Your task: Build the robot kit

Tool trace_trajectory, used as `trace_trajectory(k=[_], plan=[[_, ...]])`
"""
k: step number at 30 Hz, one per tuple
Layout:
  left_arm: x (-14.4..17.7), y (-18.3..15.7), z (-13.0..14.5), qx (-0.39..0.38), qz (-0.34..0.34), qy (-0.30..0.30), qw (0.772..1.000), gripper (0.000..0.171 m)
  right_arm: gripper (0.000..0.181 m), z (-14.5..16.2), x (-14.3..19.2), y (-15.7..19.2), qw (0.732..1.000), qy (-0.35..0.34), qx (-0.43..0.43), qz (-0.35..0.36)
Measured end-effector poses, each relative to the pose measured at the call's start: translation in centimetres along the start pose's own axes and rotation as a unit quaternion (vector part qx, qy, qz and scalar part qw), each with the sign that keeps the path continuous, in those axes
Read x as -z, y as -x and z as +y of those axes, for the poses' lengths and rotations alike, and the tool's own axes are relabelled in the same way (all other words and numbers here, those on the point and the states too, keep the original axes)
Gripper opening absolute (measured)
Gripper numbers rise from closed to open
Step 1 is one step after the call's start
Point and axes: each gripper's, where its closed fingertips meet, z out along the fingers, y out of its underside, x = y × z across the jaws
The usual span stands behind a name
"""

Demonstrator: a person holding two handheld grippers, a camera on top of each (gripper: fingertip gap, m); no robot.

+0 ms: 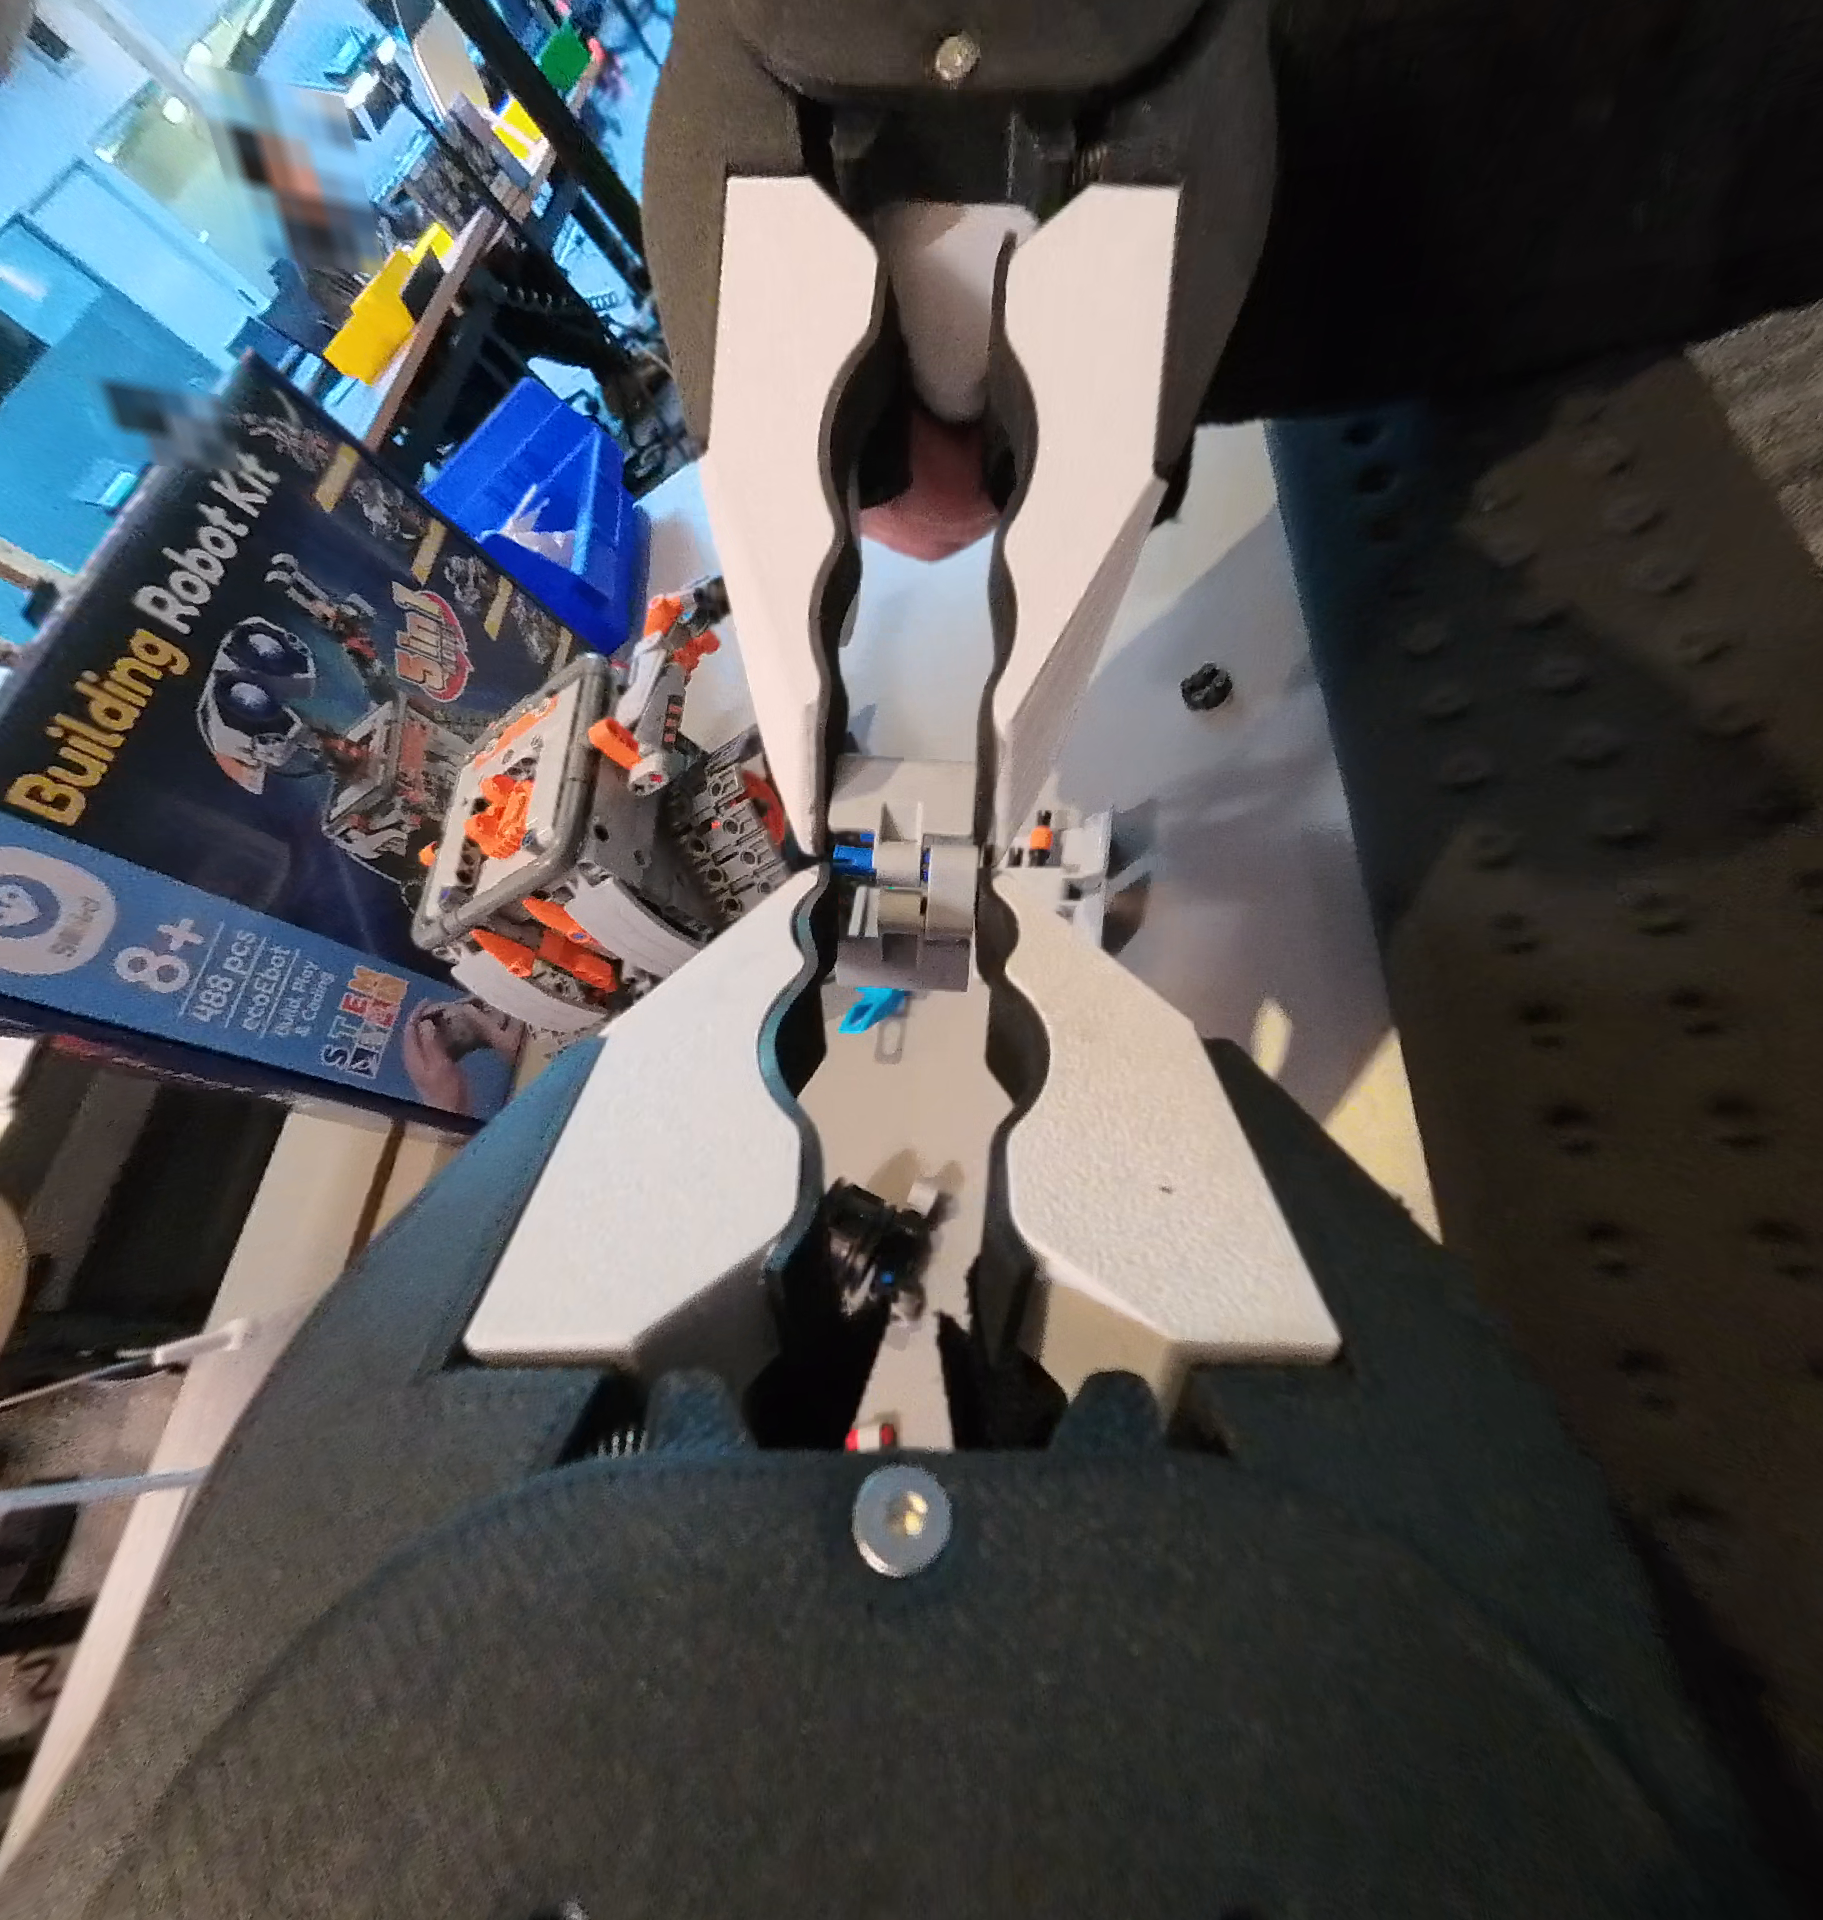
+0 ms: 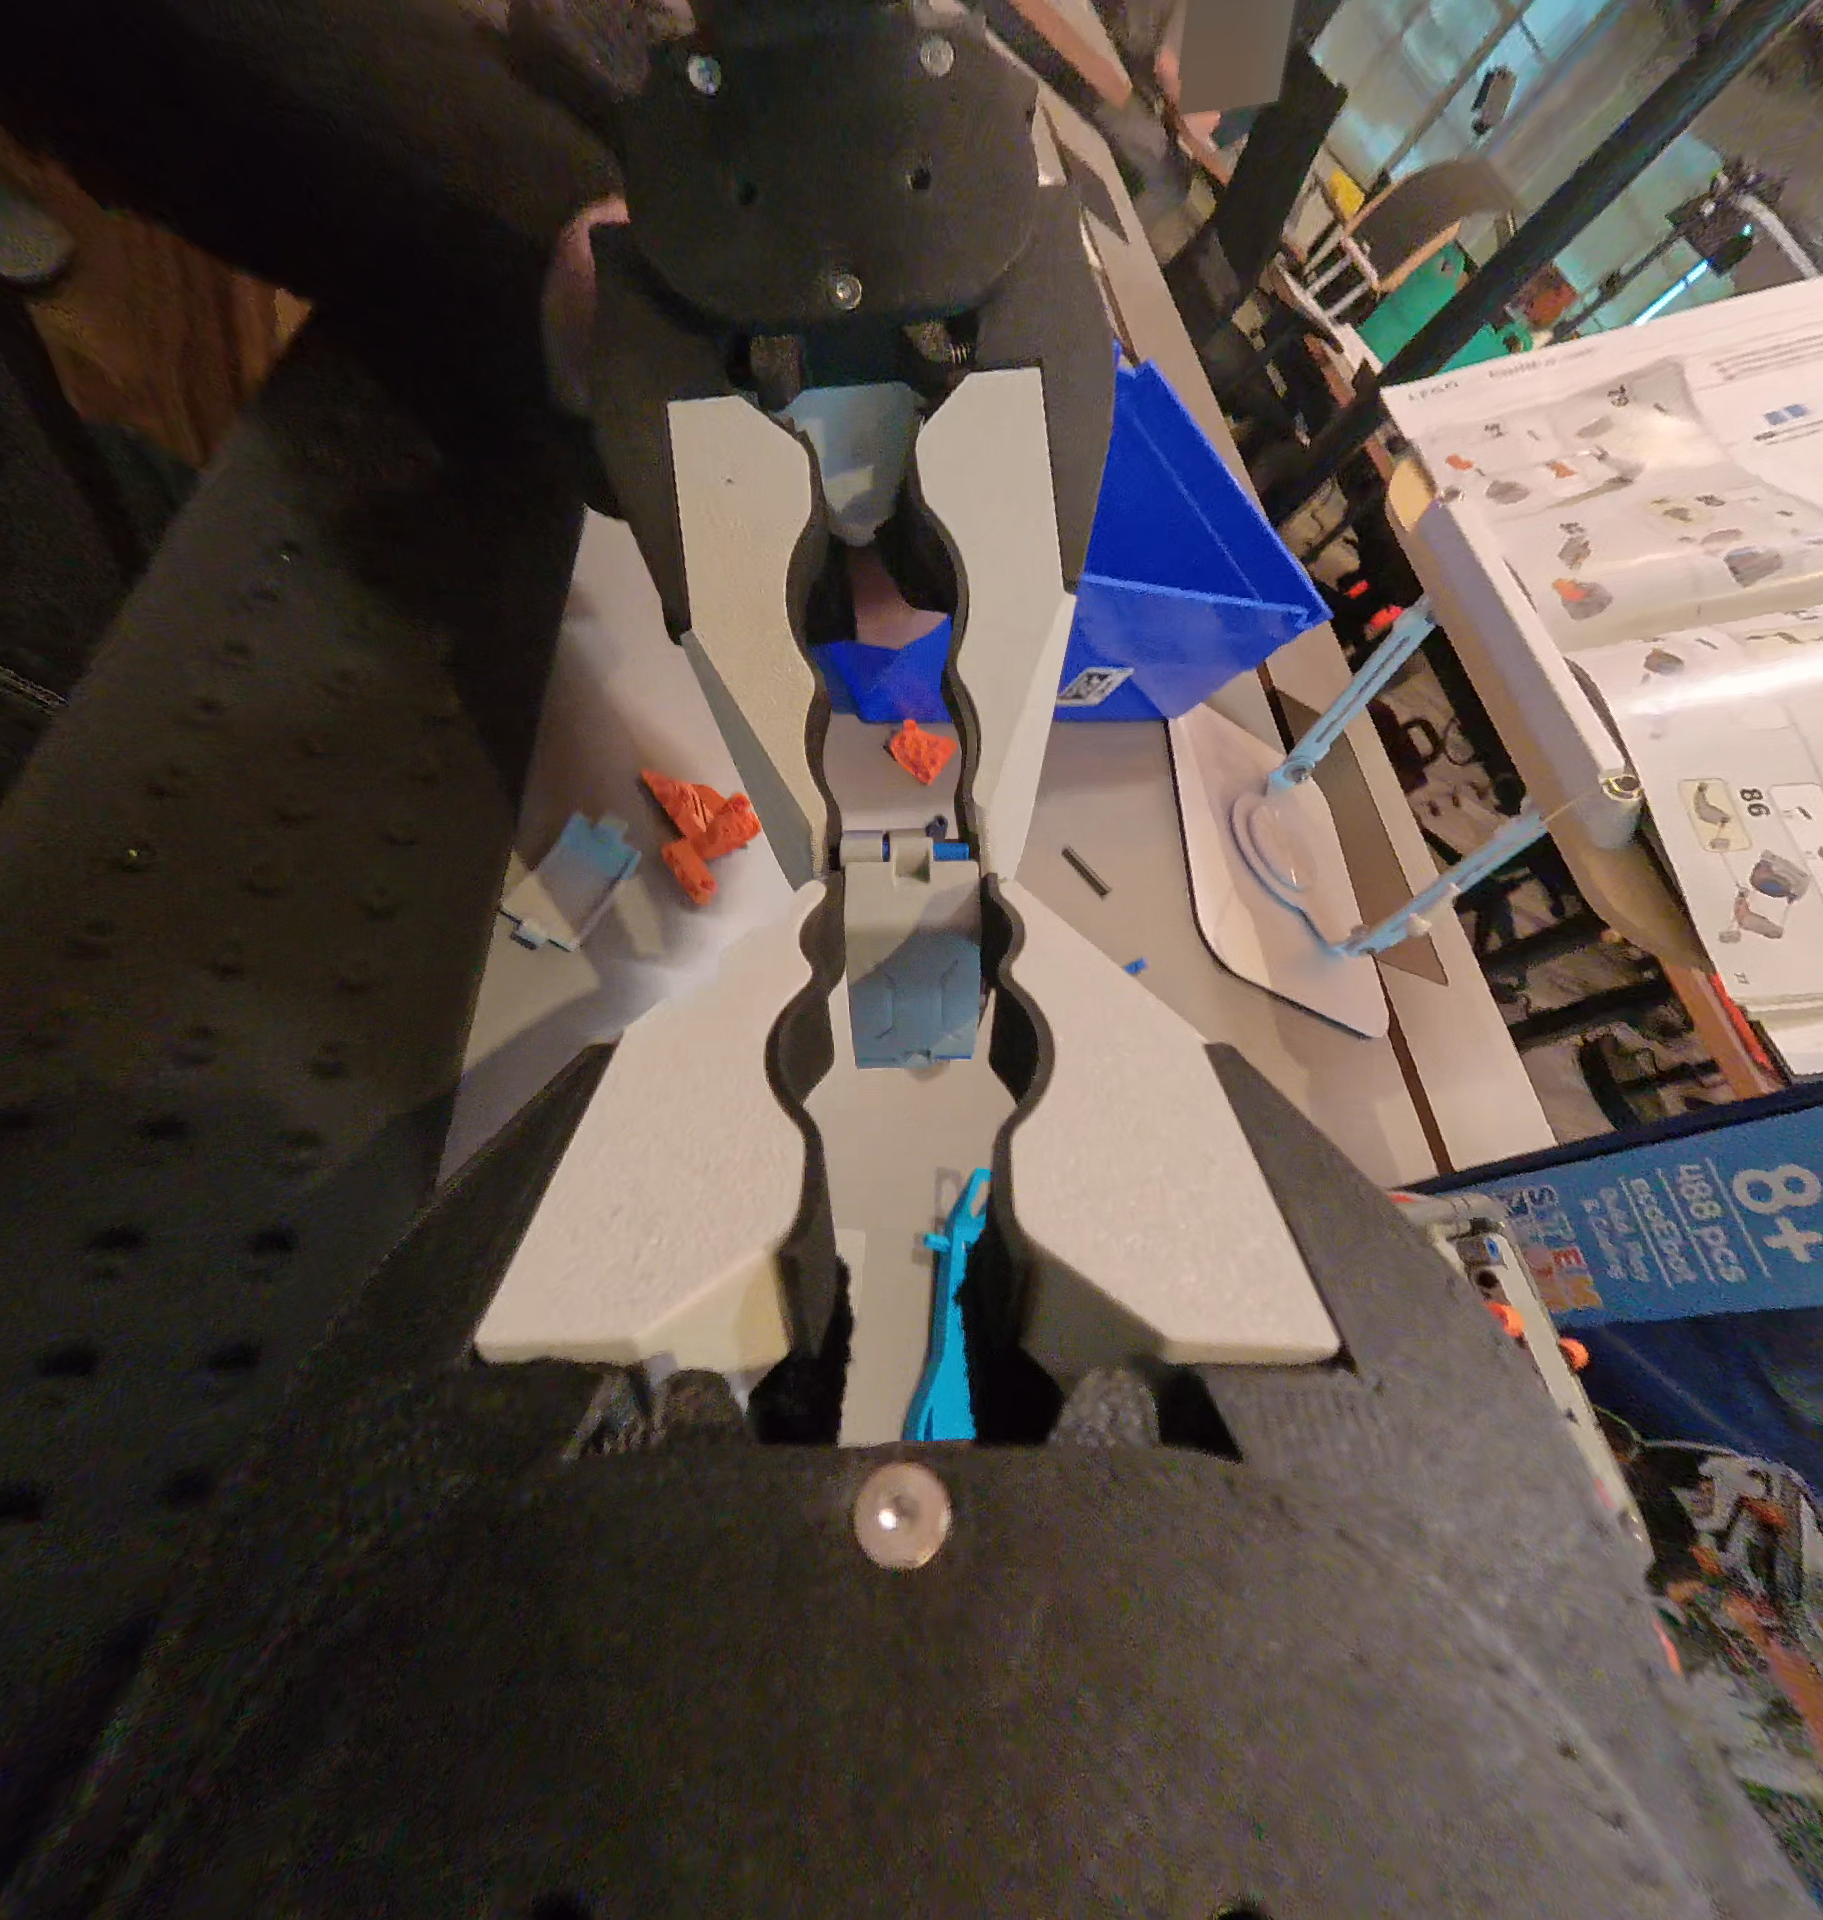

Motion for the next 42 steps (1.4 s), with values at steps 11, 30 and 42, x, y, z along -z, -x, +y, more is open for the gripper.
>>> trace_trajectory(k=[11, 30, 42], plan=[[2.5, 1.1, -2.6, 0.077, 0.008, -0.105, 0.992, 0.069, 0.023, -1.3, 0.6, -1.1, 0.997, -0.056, -0.046, 0.01], [1.9, 1.3, -1.7, 0.147, 0.052, -0.092, 0.984, 0.023, 0.023, -2.0, 1.5, -1.5, 0.985, -0.109, -0.133, -0.024], [3.1, 2.6, -2.7, 0.26, 0.11, -0.184, 0.942, 0.038, 0.023, -2.9, 1.3, -3.6, 0.94, -0.163, -0.294, -0.057]])
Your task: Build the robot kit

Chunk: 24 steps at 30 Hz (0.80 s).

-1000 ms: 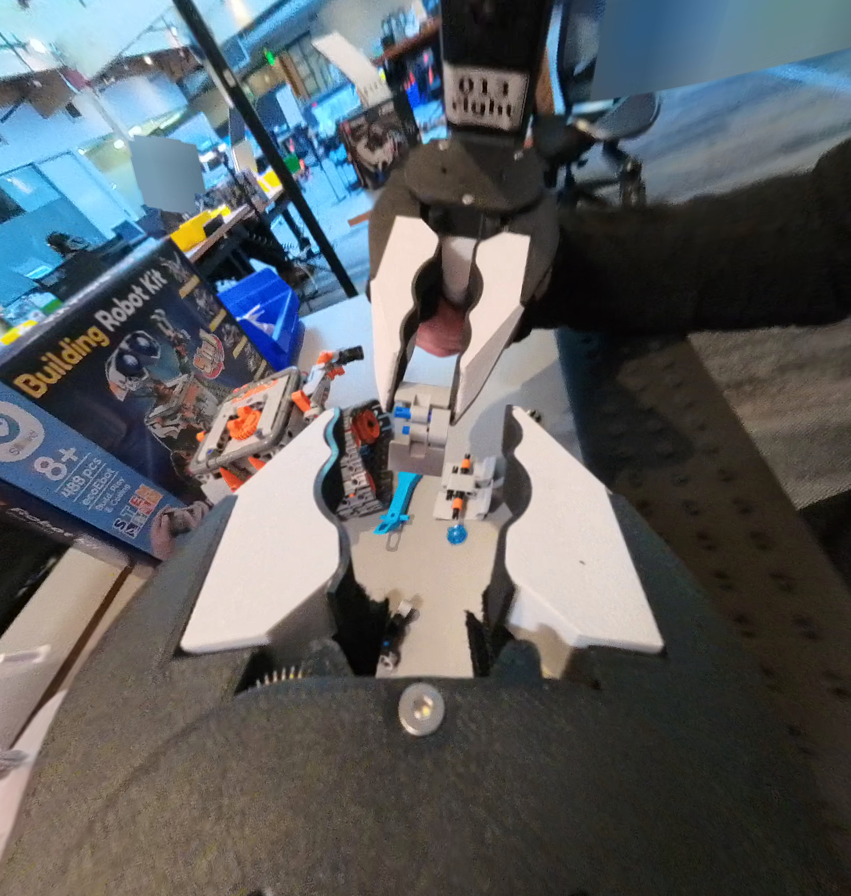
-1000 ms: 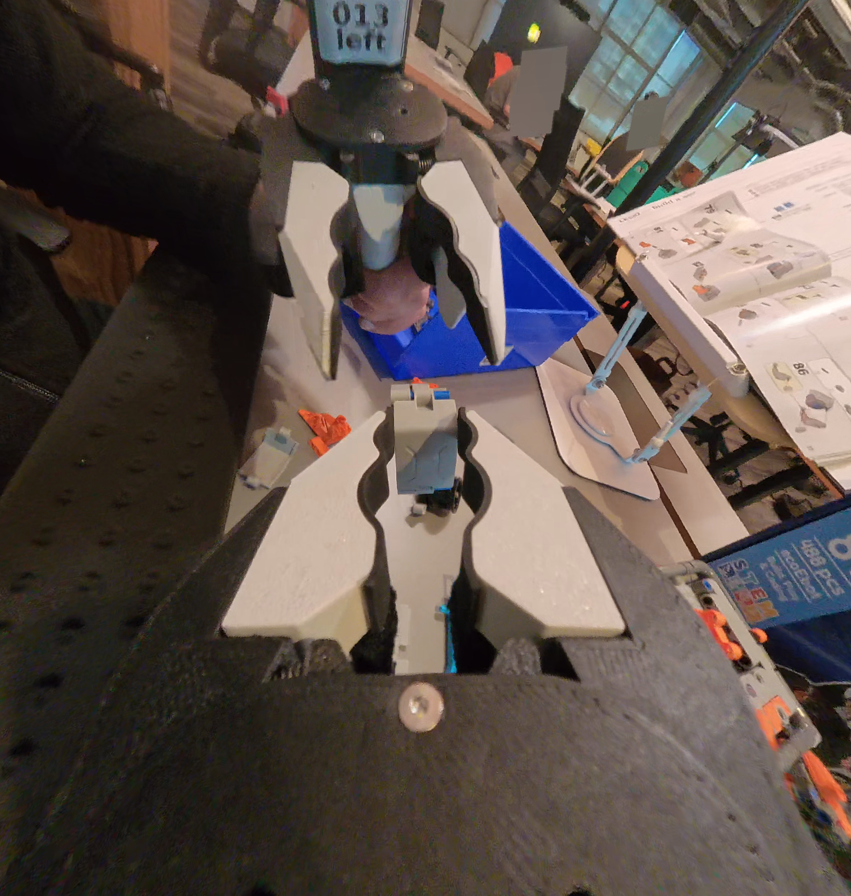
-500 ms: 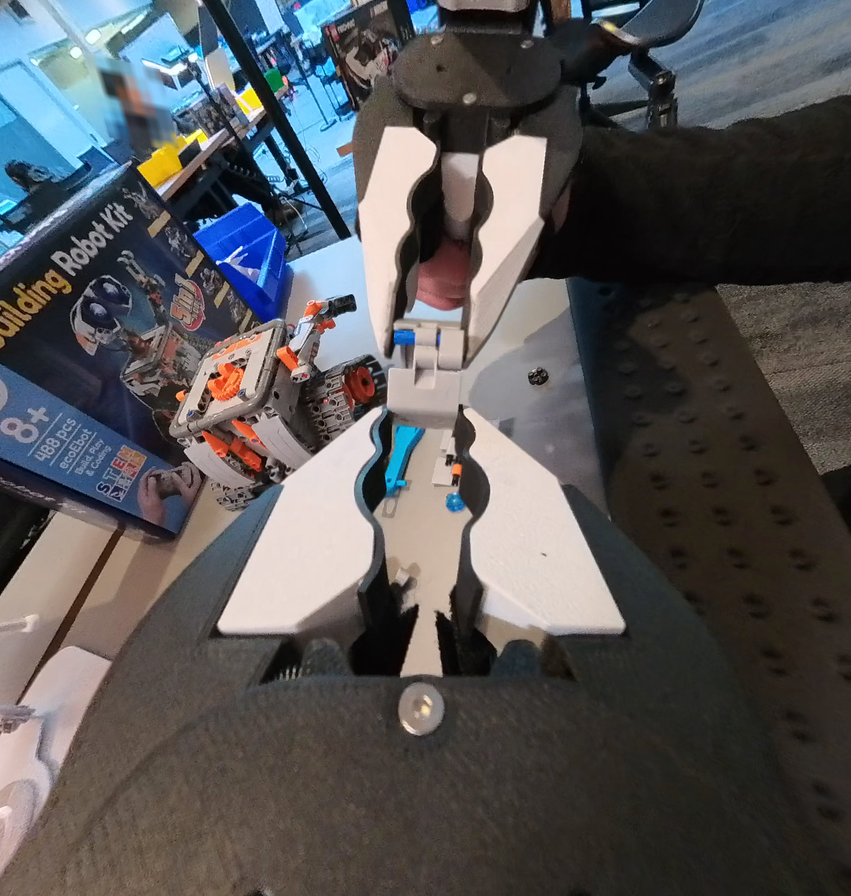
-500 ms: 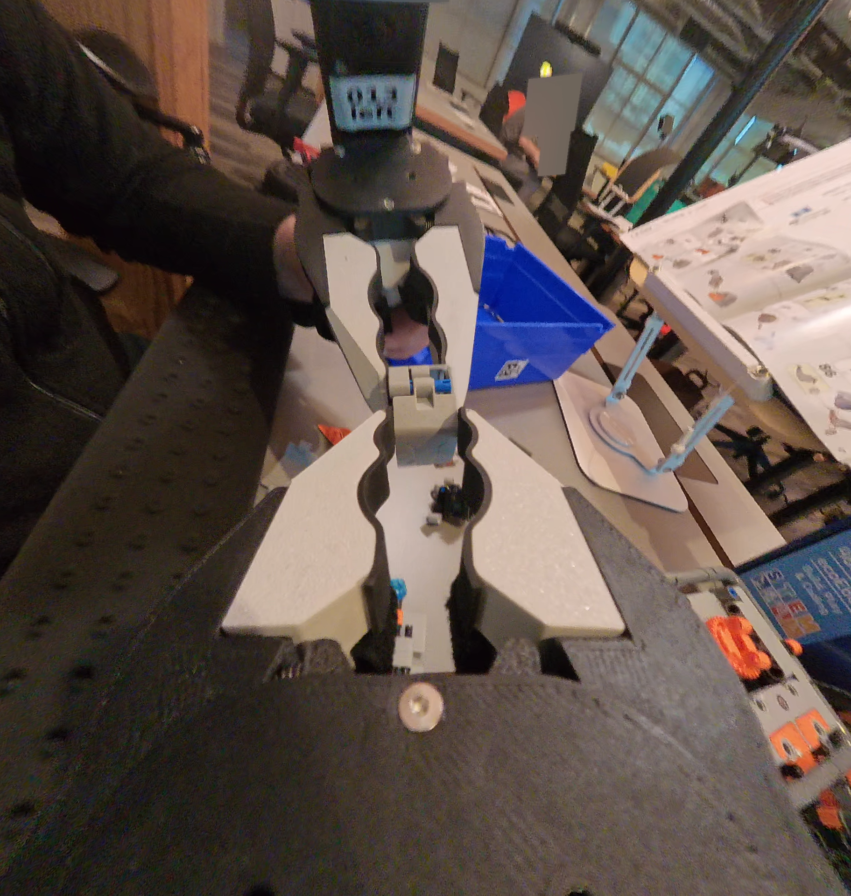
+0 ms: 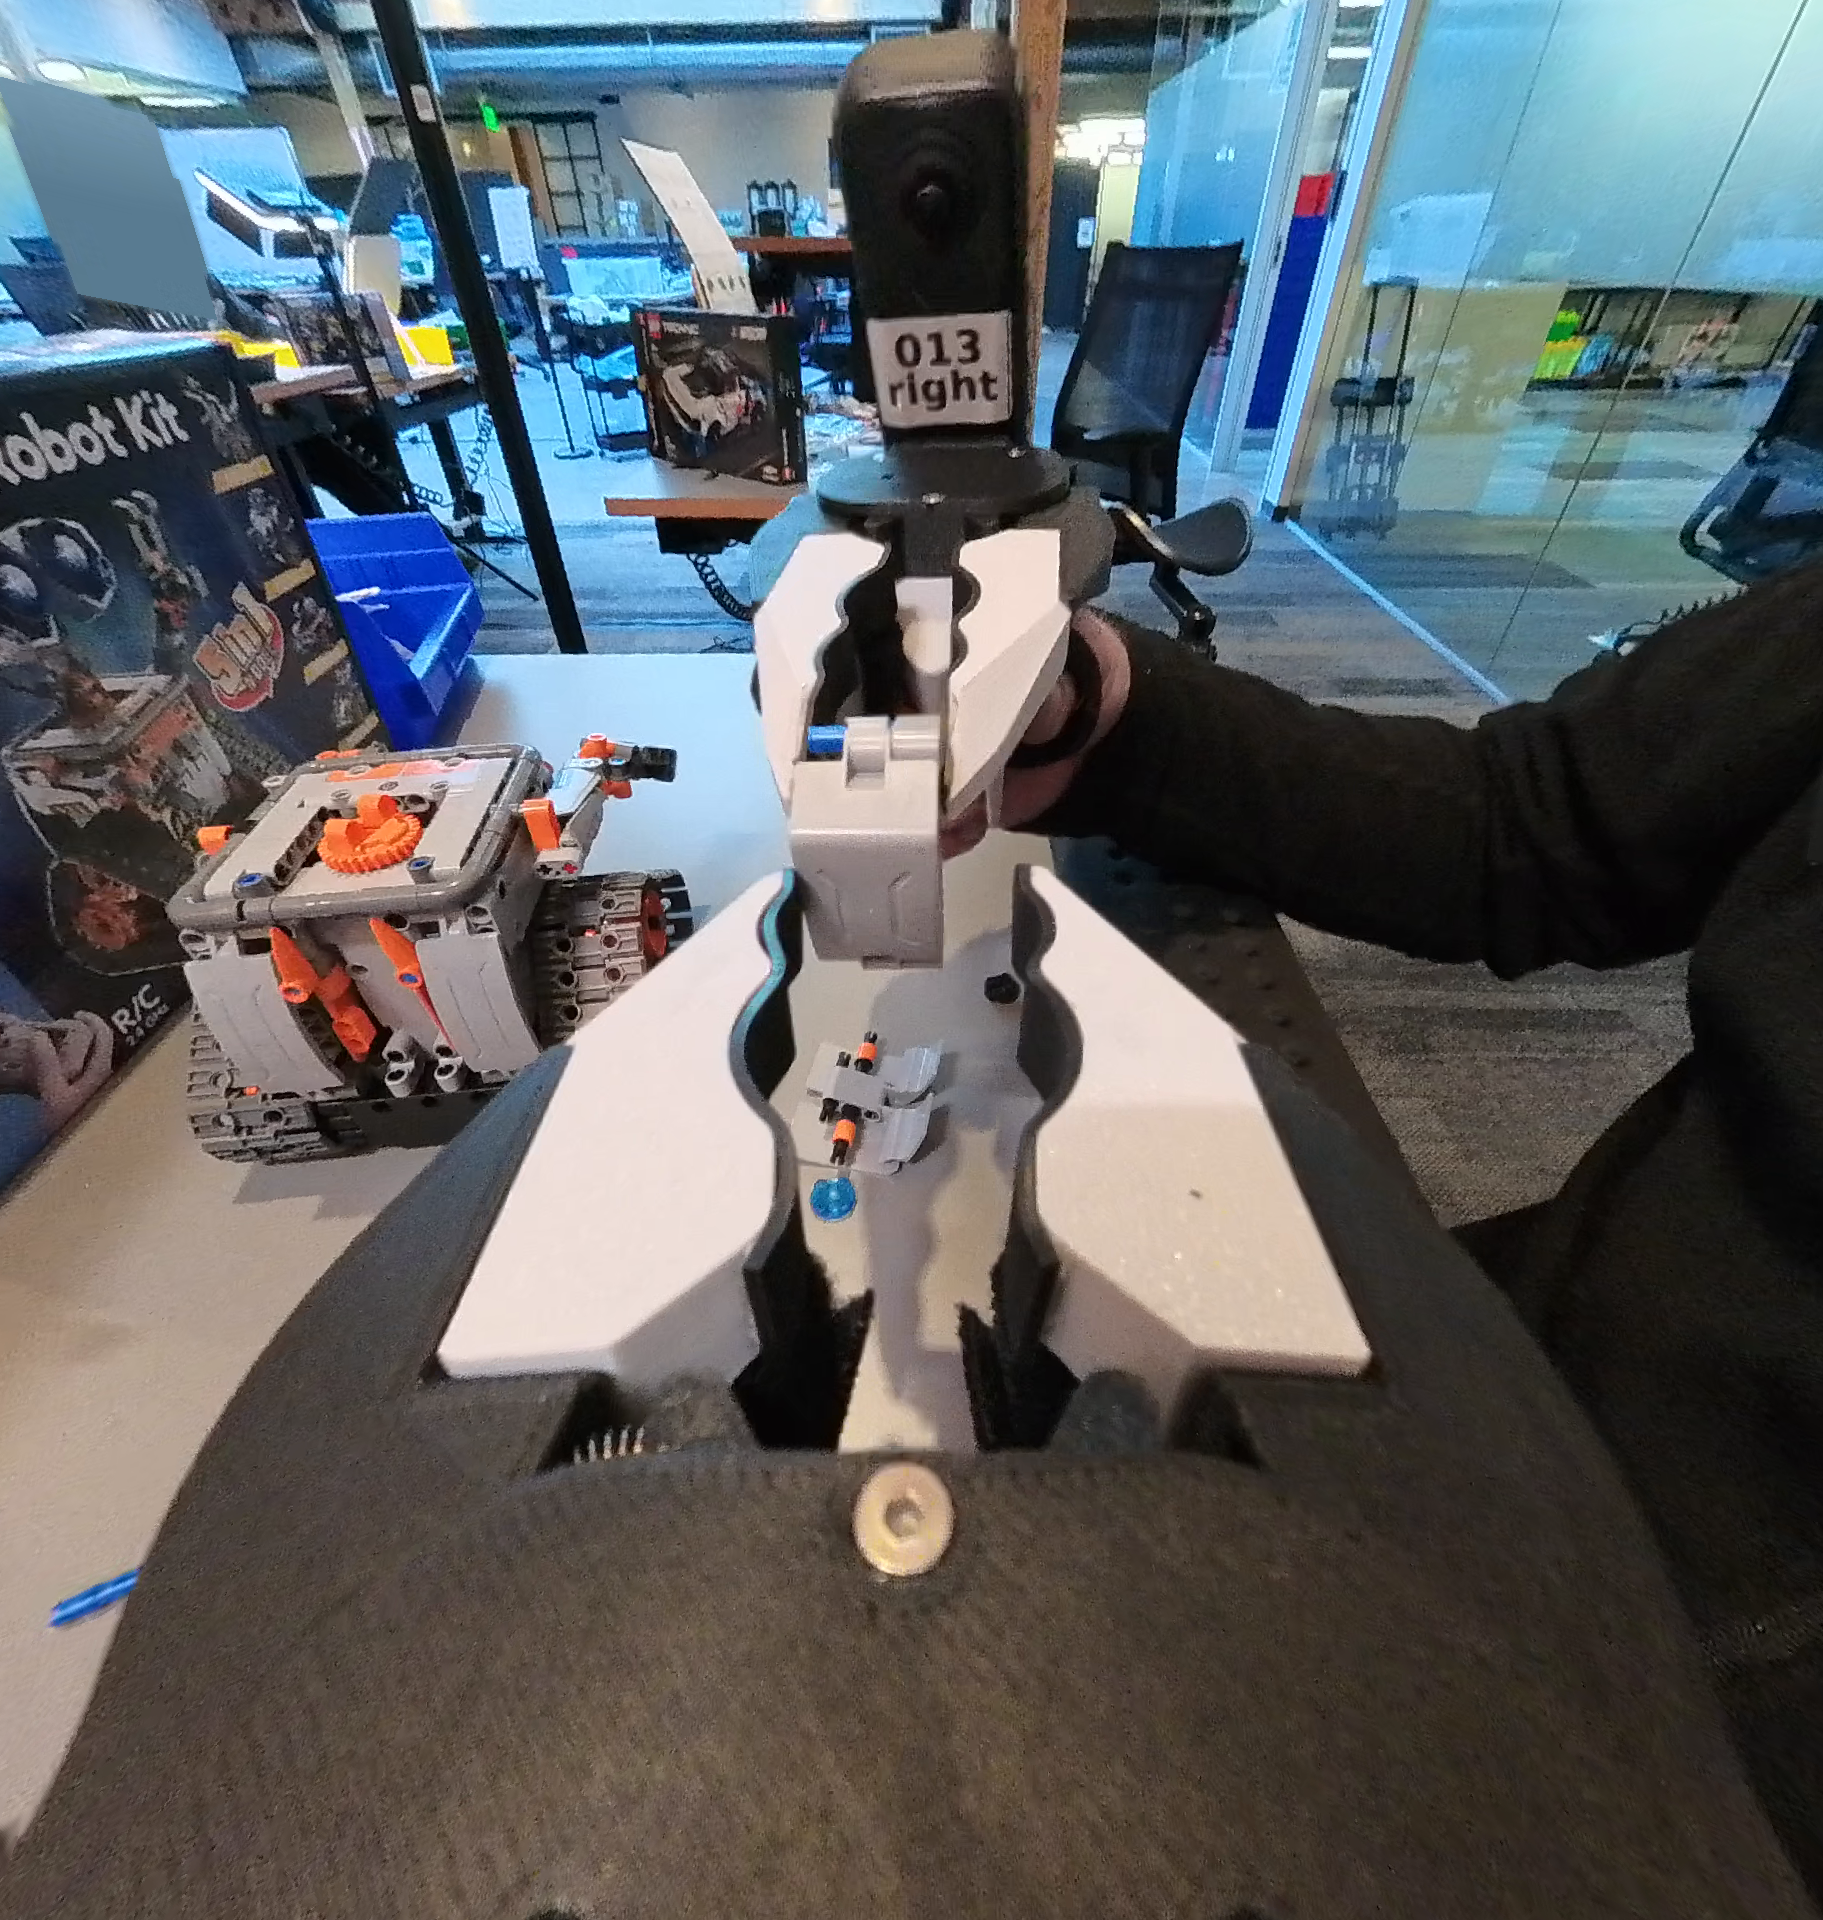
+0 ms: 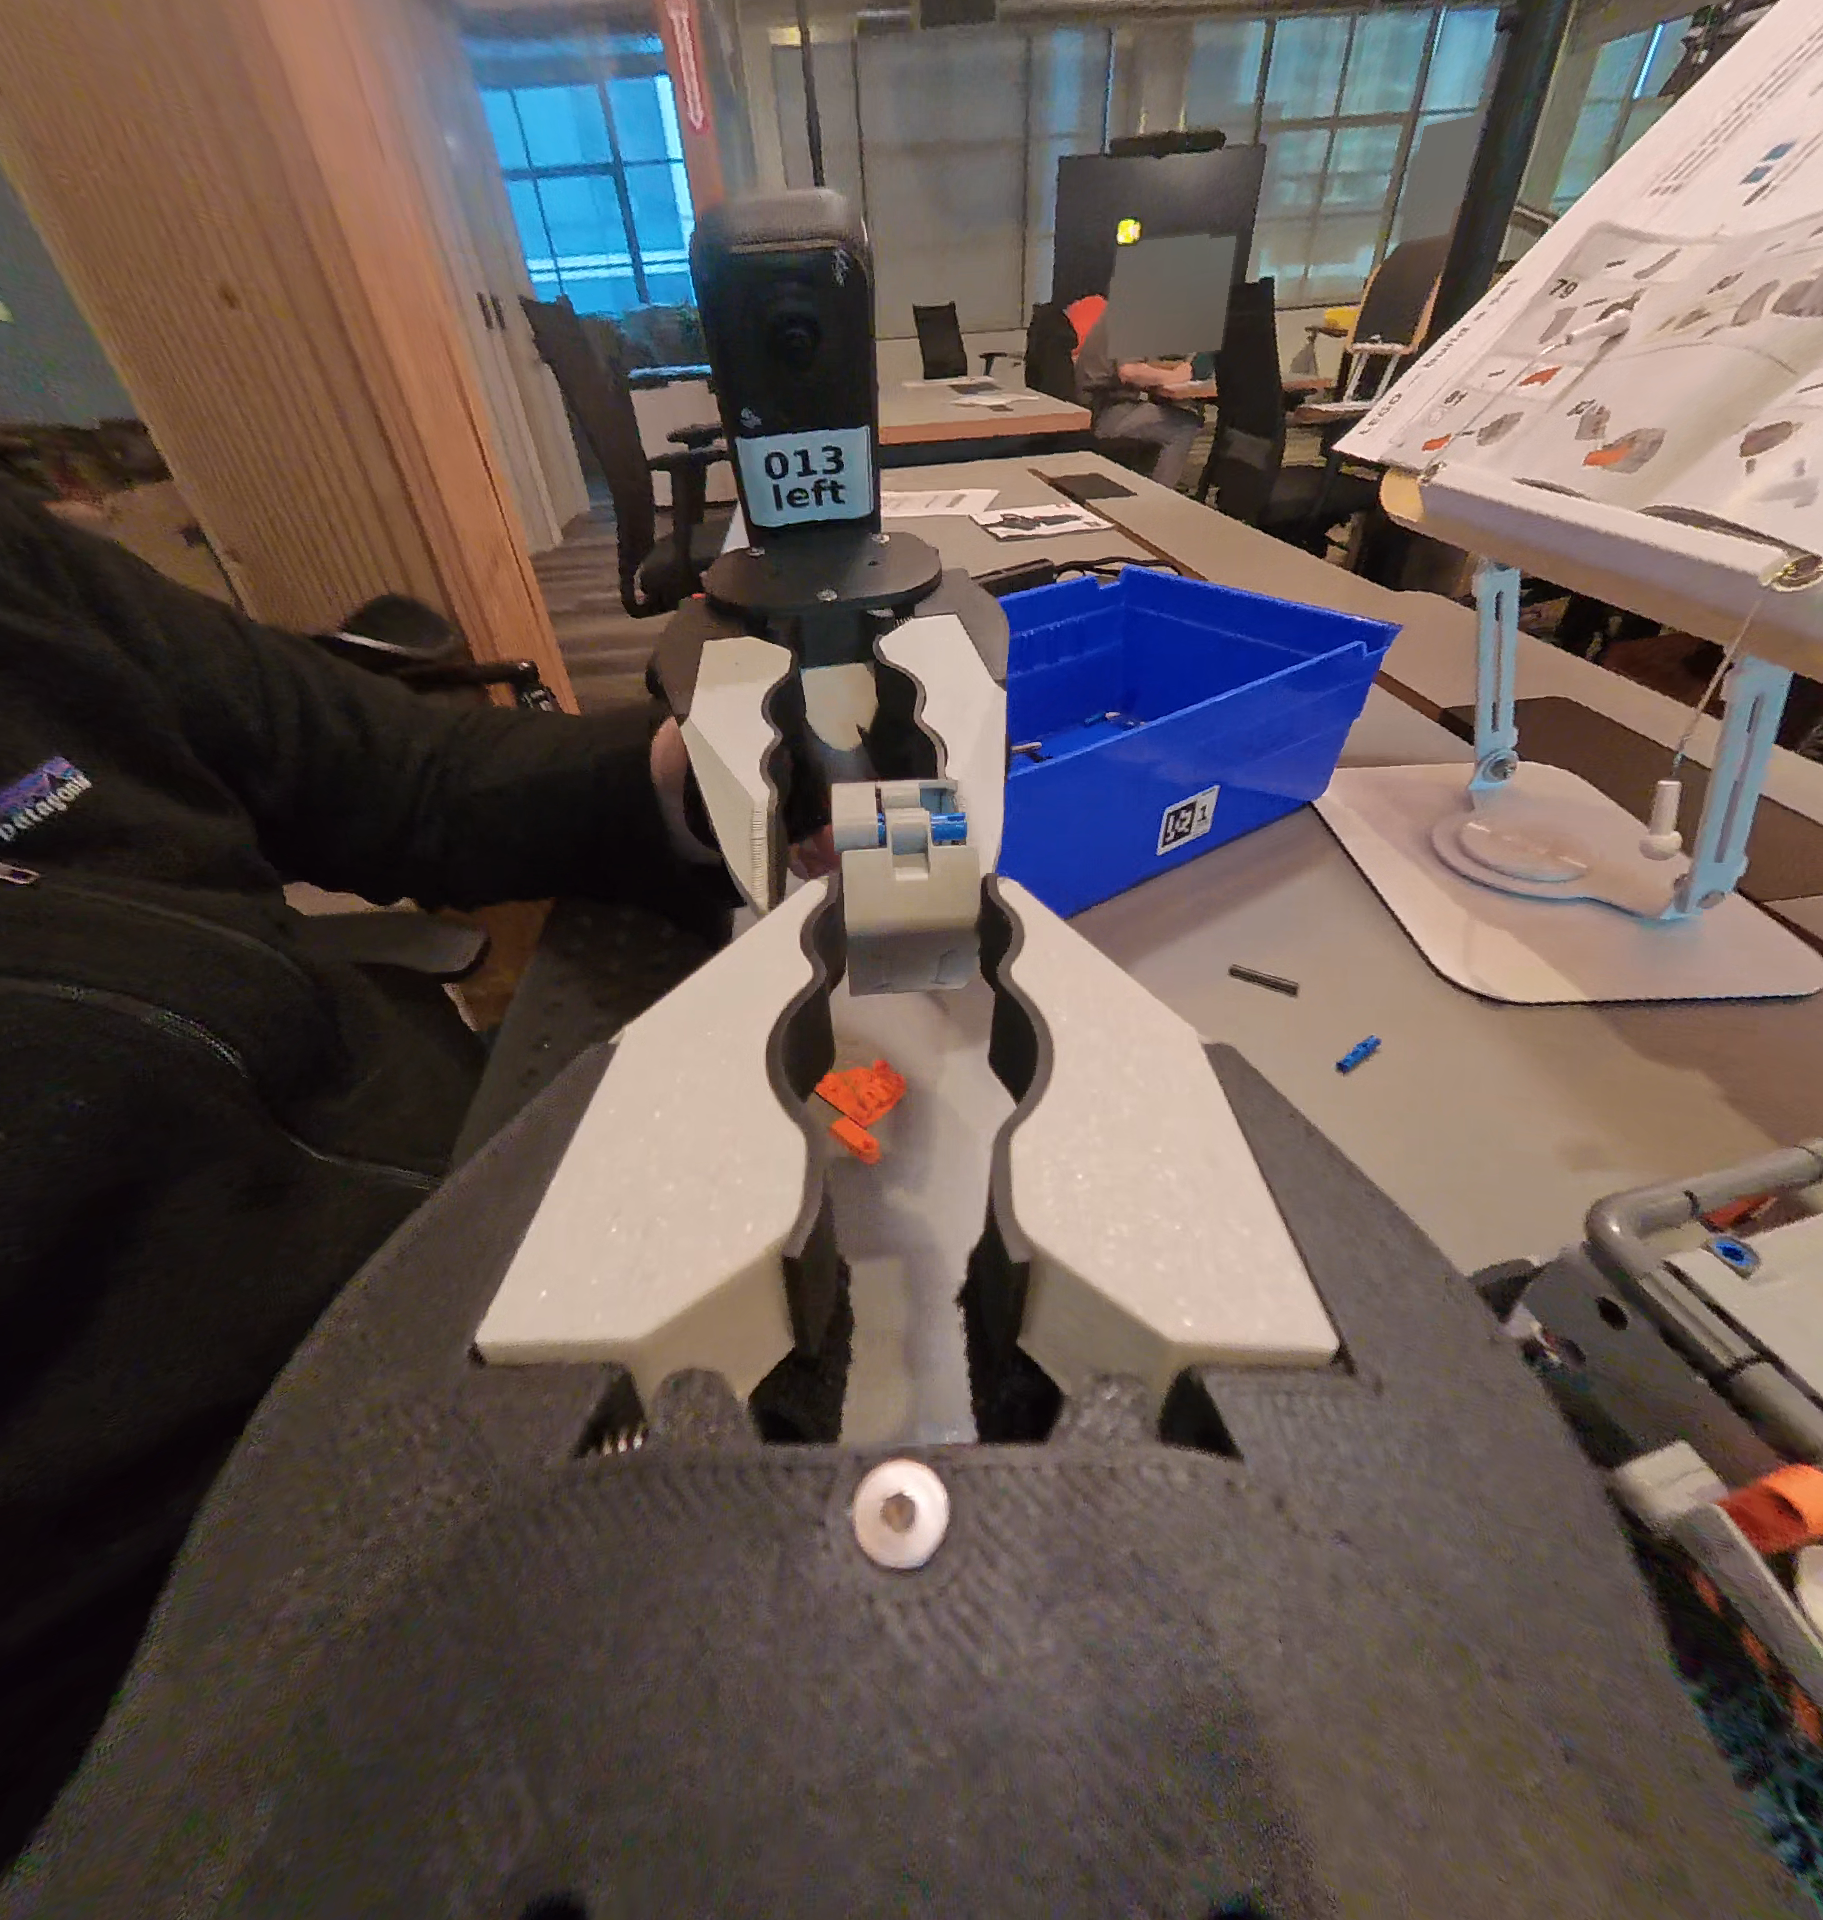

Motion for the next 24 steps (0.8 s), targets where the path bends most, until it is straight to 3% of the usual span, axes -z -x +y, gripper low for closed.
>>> trace_trajectory(k=[3, 11, 13, 24], plan=[[0.3, 0.5, -0.3, 0.005, -0.007, -0.015, 1.0, 0.025, 0.023, -0.2, -0.4, 0.2, 1.0, -0.003, 0.0, 0.0], [1.1, 0.8, -1.9, 0.032, -0.006, -0.074, 0.997, 0.023, 0.033, -1.2, -1.2, 0.4, 0.999, -0.046, -0.007, 0.001], [1.3, 0.7, -2.3, 0.045, 0.007, -0.091, 0.995, 0.023, 0.024, -1.4, -1.4, 0.3, 0.999, -0.051, -0.002, 0.011], [1.3, 0.5, -2.0, -0.016, -0.029, -0.044, 0.998, 0.023, 0.023, -0.9, -1.3, 0.3, 0.998, 0.004, 0.044, 0.036]])
